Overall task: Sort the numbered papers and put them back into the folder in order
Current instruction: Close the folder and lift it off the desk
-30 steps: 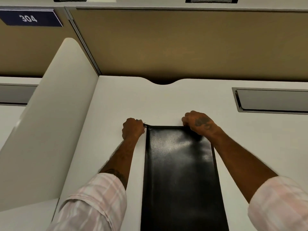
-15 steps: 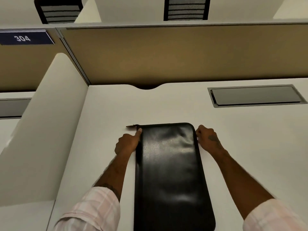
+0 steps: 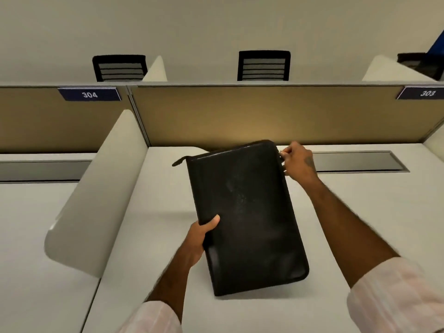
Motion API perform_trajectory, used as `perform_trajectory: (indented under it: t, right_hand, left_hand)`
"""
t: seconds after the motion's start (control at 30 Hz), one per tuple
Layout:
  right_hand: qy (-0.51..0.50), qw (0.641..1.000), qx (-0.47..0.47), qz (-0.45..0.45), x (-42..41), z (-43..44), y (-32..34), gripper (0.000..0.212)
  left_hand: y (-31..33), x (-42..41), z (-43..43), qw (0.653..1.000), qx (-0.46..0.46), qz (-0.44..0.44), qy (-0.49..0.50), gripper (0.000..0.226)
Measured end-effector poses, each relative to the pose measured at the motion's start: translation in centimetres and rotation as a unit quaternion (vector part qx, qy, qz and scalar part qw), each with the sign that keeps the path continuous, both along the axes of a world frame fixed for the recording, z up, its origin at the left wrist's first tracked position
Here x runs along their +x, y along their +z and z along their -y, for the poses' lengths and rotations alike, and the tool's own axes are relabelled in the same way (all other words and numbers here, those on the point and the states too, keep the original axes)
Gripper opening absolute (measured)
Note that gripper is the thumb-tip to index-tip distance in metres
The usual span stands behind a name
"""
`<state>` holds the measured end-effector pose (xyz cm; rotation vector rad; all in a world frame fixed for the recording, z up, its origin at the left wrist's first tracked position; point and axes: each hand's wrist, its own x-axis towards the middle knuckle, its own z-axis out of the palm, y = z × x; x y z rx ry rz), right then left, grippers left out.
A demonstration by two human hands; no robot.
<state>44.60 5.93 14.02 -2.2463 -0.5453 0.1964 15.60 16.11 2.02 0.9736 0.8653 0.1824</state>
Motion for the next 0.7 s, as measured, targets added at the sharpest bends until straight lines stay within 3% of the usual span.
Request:
perform_trajectory:
  t: [0.1,0.23,0.43,0.57,0.7]
  right_hand:
    - [0.061,0.996,0.003,0.068,-0.2,0.7,4.2,0.006]
    - [0.104,0.979,-0.016,0.174,0.8,3.0,8.2,0.003]
    - [0.135,0.949,-0.115,0.259,1.1,6.9,8.8,0.005]
    - [0.141,0.945,-0.134,0.264,0.4,8.8,7.3,0.004]
    - [0.129,0.950,-0.063,0.277,-0.4,10.3,5.6,0.014]
  left_hand:
    - [2.2,0.9,2.1,0.994,0.067,0.026,0.085,0.058]
    - [7.3,3.3,1.2,0.983,0.125,0.059,0.124,0.047]
    - [14.4,5.9,-0.5,0.963,0.154,0.130,0.181,0.028]
    - [17.3,6.4,-1.2,0.949,0.141,0.145,0.242,0.038]
    - [18.8,6.1,-2.3,0.931,0.116,0.142,0.315,0.044]
